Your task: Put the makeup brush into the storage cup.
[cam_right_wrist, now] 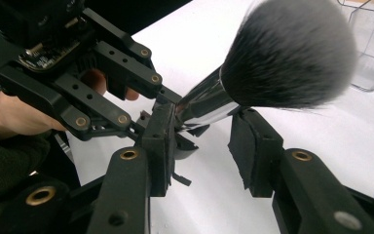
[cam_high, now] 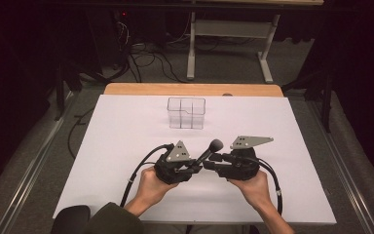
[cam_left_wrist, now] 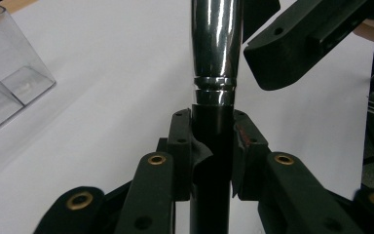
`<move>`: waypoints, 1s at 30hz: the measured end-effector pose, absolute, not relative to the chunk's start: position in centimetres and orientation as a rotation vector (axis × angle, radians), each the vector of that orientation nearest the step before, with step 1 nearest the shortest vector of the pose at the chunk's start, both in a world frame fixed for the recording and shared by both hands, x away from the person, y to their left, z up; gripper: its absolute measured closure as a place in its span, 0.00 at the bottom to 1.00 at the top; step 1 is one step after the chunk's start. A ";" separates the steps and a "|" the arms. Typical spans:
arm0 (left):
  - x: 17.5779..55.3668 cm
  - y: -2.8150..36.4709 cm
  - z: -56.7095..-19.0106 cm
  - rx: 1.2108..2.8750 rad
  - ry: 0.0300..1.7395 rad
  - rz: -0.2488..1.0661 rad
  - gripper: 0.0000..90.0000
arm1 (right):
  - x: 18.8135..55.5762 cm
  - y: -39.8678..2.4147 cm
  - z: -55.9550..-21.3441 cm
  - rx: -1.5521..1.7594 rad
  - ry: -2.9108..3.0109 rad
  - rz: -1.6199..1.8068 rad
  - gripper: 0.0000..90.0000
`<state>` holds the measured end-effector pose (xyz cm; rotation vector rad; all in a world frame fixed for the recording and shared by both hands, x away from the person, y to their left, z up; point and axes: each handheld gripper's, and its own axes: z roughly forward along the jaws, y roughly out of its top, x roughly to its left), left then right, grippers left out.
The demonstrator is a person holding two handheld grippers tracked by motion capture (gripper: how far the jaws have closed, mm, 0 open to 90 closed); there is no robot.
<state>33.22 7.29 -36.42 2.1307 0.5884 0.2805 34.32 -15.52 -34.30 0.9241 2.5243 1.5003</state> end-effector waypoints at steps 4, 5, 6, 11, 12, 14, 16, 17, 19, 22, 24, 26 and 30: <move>33.2 7.1 -36.5 2.138 0.582 0.278 0.82 | 34.3 -15.5 -34.3 0.937 2.519 1.510 0.71; 33.1 7.0 -36.6 2.136 0.583 0.277 0.82 | 34.3 -15.5 -34.3 0.943 2.517 1.513 0.71; 33.1 6.9 -36.6 2.143 0.577 0.275 0.82 | 34.3 -15.6 -34.2 0.944 2.512 1.523 0.71; 33.1 6.5 -36.8 2.153 0.568 0.267 0.82 | 34.3 -15.8 -34.1 0.961 2.493 1.568 0.73; 33.1 6.5 -36.8 2.160 0.565 0.270 0.82 | 34.4 -15.8 -34.1 0.966 2.492 1.577 0.74; 33.0 6.4 -36.9 2.163 0.562 0.277 0.82 | 34.4 -15.9 -34.1 0.976 2.495 1.599 0.75; 33.0 6.3 -37.0 2.165 0.561 0.282 0.82 | 34.5 -15.9 -34.1 0.977 2.501 1.607 0.77; 33.0 6.3 -37.0 2.166 0.558 0.282 0.82 | 34.4 -15.9 -34.0 0.972 2.506 1.620 0.78; 32.9 6.2 -37.0 2.167 0.554 0.285 0.81 | 34.4 -15.9 -34.0 0.972 2.508 1.623 0.78; 32.9 6.2 -37.0 2.170 0.549 0.289 0.81 | 34.4 -15.8 -33.9 0.957 2.512 1.638 0.79; 32.9 6.2 -37.0 2.170 0.545 0.296 0.81 | 34.3 -15.7 -33.8 0.949 2.513 1.638 0.80; 32.8 6.2 -37.0 2.172 0.540 0.307 0.81 | 34.2 -15.6 -33.7 0.931 2.513 1.627 0.80; 32.7 6.3 -36.6 2.157 0.534 0.330 0.77 | 34.0 -15.4 -33.5 0.915 2.515 1.596 0.80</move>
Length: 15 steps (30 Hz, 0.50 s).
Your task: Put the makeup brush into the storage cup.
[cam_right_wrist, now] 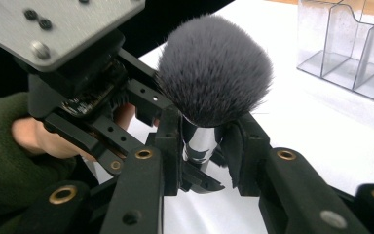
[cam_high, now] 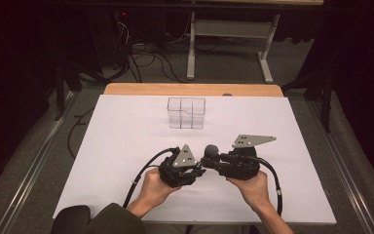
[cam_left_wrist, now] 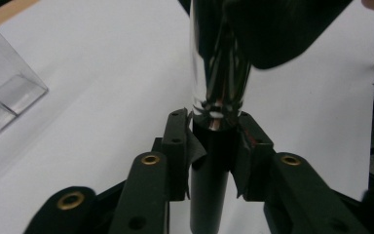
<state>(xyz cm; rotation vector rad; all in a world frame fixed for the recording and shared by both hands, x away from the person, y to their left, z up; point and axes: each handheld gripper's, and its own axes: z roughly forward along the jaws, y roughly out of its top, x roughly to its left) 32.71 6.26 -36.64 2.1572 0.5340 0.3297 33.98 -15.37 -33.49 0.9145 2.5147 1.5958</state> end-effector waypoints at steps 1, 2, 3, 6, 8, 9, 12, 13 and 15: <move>32.7 6.3 -36.5 2.147 0.534 0.336 0.76 | 33.9 -15.3 -33.5 0.900 2.522 1.575 0.80; 32.6 6.3 -36.4 2.145 0.532 0.341 0.75 | 33.9 -15.2 -33.6 0.897 2.528 1.563 0.80; 32.6 6.4 -36.3 2.143 0.531 0.348 0.75 | 33.9 -15.1 -33.6 0.894 2.528 1.561 0.80; 32.4 6.4 -36.0 2.134 0.526 0.352 0.75 | 33.8 -15.0 -33.5 0.891 2.533 1.559 0.80; 32.4 6.4 -35.9 2.134 0.526 0.353 0.75 | 33.8 -14.9 -33.5 0.881 2.533 1.560 0.80; 32.4 6.4 -35.9 2.132 0.524 0.351 0.75 | 33.8 -14.9 -33.5 0.881 2.534 1.557 0.80; 32.3 6.4 -35.9 2.131 0.519 0.340 0.77 | 33.8 -14.9 -33.5 0.874 2.538 1.560 0.80; 32.3 6.4 -35.9 2.133 0.520 0.342 0.79 | 33.8 -14.9 -33.5 0.874 2.539 1.557 0.80; 32.2 6.3 -35.9 2.138 0.517 0.344 0.79 | 33.8 -14.8 -33.5 0.870 2.545 1.554 0.80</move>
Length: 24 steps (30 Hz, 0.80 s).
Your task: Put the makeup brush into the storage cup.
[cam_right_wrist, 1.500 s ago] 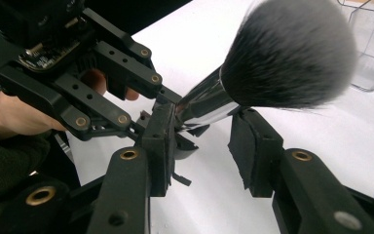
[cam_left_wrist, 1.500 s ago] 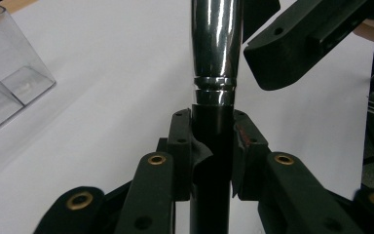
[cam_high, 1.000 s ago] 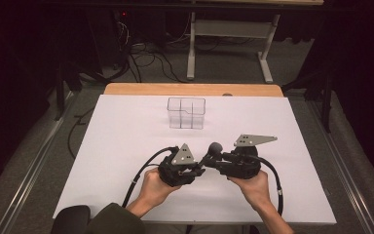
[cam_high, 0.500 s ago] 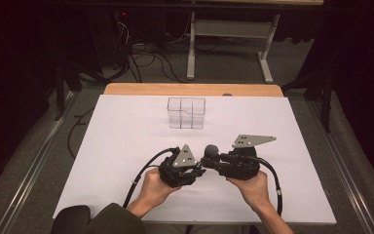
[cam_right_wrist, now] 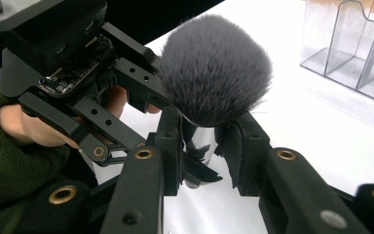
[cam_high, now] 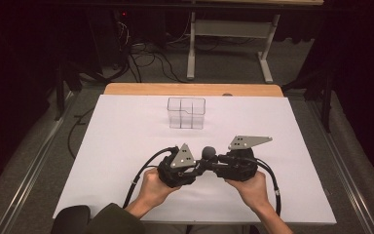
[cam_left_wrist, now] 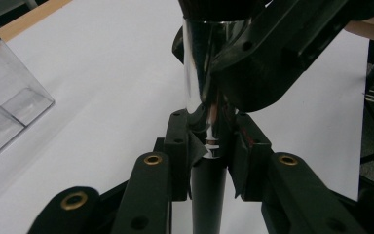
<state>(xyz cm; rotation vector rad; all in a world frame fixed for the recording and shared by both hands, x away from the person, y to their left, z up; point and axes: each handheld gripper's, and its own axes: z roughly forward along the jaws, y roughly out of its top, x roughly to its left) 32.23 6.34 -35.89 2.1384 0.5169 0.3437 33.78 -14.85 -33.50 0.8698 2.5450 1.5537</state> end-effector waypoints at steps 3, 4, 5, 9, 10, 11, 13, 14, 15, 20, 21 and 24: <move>32.2 6.4 -35.8 2.138 0.518 0.343 0.80 | 33.8 -14.8 -33.5 0.866 2.545 1.559 0.79; 32.2 6.5 -35.8 2.140 0.517 0.345 0.80 | 33.8 -14.8 -33.5 0.867 2.544 1.560 0.79; 32.2 6.5 -35.7 2.138 0.518 0.350 0.80 | 33.8 -14.8 -33.5 0.867 2.543 1.561 0.78; 32.4 7.0 -35.6 2.126 0.536 0.353 0.80 | 33.9 -15.3 -33.3 0.871 2.528 1.599 0.68; 32.5 7.2 -35.6 2.118 0.544 0.350 0.80 | 33.8 -15.5 -33.2 0.875 2.522 1.606 0.67; 32.5 7.3 -35.6 2.111 0.547 0.346 0.80 | 33.7 -15.7 -33.1 0.871 2.517 1.610 0.66; 32.7 7.6 -35.5 2.105 0.555 0.344 0.80 | 33.7 -16.0 -33.0 0.866 2.508 1.614 0.63; 32.7 7.7 -35.5 2.103 0.560 0.343 0.80 | 33.6 -16.2 -33.0 0.866 2.504 1.614 0.61; 32.7 7.8 -35.5 2.100 0.565 0.342 0.80 | 33.6 -16.3 -32.9 0.865 2.496 1.617 0.60; 32.7 8.2 -35.5 2.100 0.573 0.343 0.80 | 33.3 -17.0 -32.9 0.837 2.445 1.609 0.56; 32.7 8.2 -35.5 2.097 0.575 0.341 0.80 | 33.2 -17.1 -32.8 0.835 2.437 1.604 0.54; 32.7 8.4 -35.4 2.092 0.583 0.341 0.80 | 33.1 -17.5 -32.9 0.806 2.404 1.580 0.52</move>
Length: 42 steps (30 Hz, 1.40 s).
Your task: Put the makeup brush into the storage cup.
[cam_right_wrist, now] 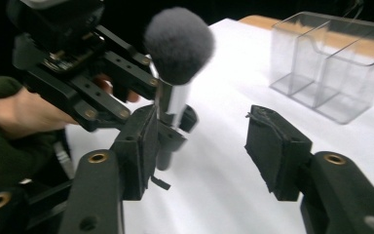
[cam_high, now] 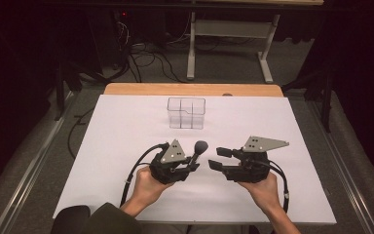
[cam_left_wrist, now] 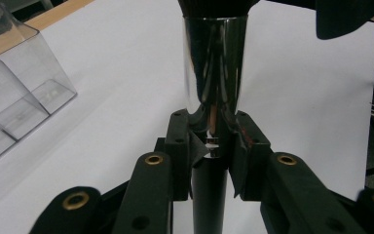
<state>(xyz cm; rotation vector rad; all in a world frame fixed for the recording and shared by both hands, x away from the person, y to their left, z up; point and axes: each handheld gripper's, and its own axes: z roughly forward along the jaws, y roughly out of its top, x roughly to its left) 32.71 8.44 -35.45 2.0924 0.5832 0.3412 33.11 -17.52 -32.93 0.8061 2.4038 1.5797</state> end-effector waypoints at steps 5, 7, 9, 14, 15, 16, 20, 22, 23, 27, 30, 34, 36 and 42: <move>32.7 8.8 -35.3 2.085 0.592 0.346 0.80 | 33.1 -18.6 -33.1 0.828 2.355 1.563 0.48; 32.6 8.9 -35.3 2.081 0.593 0.348 0.80 | 33.2 -19.1 -33.2 0.846 2.328 1.561 0.46; 32.6 9.0 -35.2 2.073 0.600 0.348 0.80 | 33.2 -19.5 -33.2 0.847 2.310 1.552 0.46; 32.8 9.3 -35.2 2.069 0.611 0.345 0.80 | 33.4 -20.3 -33.5 0.875 2.270 1.523 0.45; 32.7 9.4 -35.2 2.067 0.612 0.344 0.80 | 33.5 -20.5 -33.6 0.887 2.264 1.522 0.45; 32.7 9.4 -35.1 2.069 0.609 0.346 0.80 | 33.5 -20.7 -33.6 0.889 2.262 1.516 0.45; 32.6 9.6 -35.0 2.064 0.610 0.352 0.80 | 33.8 -21.4 -34.0 0.921 2.247 1.503 0.44; 32.7 9.7 -35.0 2.061 0.612 0.352 0.80 | 34.0 -21.8 -34.2 0.939 2.239 1.493 0.44; 32.7 9.8 -34.9 2.061 0.613 0.353 0.80 | 34.2 -22.0 -34.4 0.944 2.233 1.485 0.44; 32.8 9.9 -34.9 2.056 0.618 0.350 0.80 | 34.7 -23.2 -35.1 0.997 2.205 1.455 0.43; 32.7 9.9 -34.9 2.053 0.616 0.350 0.80 | 35.1 -24.0 -35.8 1.041 2.183 1.424 0.42; 32.7 10.0 -34.8 2.048 0.616 0.351 0.80 | 35.4 -24.8 -36.5 1.098 2.161 1.414 0.41; 32.7 10.2 -34.7 2.039 0.619 0.345 0.80 | 35.5 -25.0 -36.9 1.103 2.164 1.417 0.40; 32.4 10.5 -34.0 2.005 0.611 0.351 0.80 | 35.7 -25.0 -37.5 1.108 2.170 1.397 0.38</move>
